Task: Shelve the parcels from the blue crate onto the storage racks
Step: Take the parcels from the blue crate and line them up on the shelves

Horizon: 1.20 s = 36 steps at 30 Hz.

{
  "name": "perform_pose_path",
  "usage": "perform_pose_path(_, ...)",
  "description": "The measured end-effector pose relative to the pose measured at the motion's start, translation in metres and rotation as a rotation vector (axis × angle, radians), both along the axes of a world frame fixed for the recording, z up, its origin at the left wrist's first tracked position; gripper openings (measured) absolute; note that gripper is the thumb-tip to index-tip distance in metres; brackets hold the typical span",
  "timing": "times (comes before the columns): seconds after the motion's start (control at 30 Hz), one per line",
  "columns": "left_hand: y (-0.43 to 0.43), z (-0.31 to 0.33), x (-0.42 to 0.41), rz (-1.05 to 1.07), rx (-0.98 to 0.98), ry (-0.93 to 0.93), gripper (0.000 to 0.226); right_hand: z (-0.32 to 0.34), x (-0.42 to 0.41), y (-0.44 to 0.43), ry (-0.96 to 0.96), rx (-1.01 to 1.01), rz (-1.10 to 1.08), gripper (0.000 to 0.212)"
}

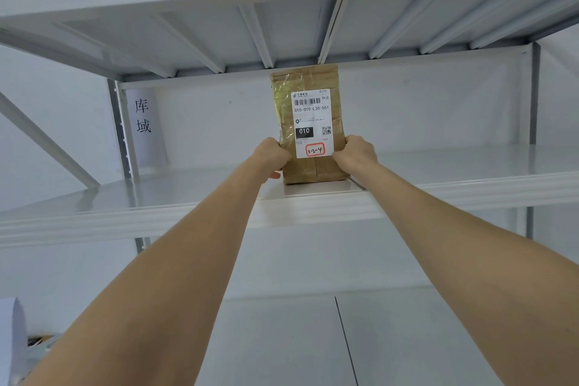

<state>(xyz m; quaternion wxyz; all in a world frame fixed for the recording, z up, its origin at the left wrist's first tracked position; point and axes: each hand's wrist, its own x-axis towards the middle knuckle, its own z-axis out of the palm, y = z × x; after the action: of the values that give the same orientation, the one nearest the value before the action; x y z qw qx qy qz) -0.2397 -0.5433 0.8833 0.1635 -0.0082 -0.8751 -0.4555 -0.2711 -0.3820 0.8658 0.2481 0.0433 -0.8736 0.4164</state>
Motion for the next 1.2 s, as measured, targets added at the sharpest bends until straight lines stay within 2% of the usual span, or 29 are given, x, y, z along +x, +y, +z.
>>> perform_pose_path(0.1, 0.002, 0.000, 0.004, 0.010, -0.004, -0.011, 0.028, 0.001, 0.005, 0.000, -0.009, 0.001, 0.001, 0.026)
perform_pose_path(0.2, 0.004, -0.001, 0.009, 0.049, 0.001, 0.002, 0.008, 0.000, 0.011, 0.002, -0.024, -0.010, 0.002, 0.038)
perform_pose_path(0.23, 0.004, -0.001, 0.010, 0.071, 0.001, 0.014, 0.010, -0.001, 0.013, 0.003, -0.026, -0.009, 0.002, 0.043)
perform_pose_path(0.3, 0.005, -0.001, 0.012, 0.128, -0.023, 0.032, 0.031, -0.001, 0.019, 0.005, -0.022, -0.006, 0.000, 0.056)
perform_pose_path(0.33, 0.007, -0.001, 0.016, 0.159, -0.041, 0.062, 0.031, -0.001, 0.023, 0.006, -0.018, -0.003, 0.000, 0.063)
perform_pose_path(0.4, 0.013, 0.000, 0.023, 0.196, -0.078, 0.112, 0.011, 0.000, 0.030, 0.009, -0.005, 0.005, 0.009, 0.075)
perform_pose_path(0.5, 0.022, -0.003, 0.036, 0.236, -0.163, 0.207, 0.042, 0.000, 0.044, 0.013, 0.034, 0.033, 0.004, 0.082)
perform_pose_path(0.63, 0.032, -0.015, 0.054, 0.264, -0.259, 0.317, 0.047, -0.007, 0.063, 0.019, 0.070, 0.080, -0.013, 0.085)
perform_pose_path(0.93, 0.064, -0.047, 0.098, 0.157, -0.349, 0.376, 0.048, -0.041, 0.117, 0.043, 0.065, 0.125, -0.151, 0.082)
perform_pose_path(1.07, 0.083, -0.081, 0.120, 0.081, -0.401, 0.365, 0.045, -0.075, 0.151, 0.058, 0.013, 0.147, -0.203, 0.081)
perform_pose_path(1.2, 0.107, -0.127, 0.140, -0.010, -0.428, 0.279, 0.049, -0.121, 0.183, 0.078, -0.079, 0.164, -0.255, 0.083)
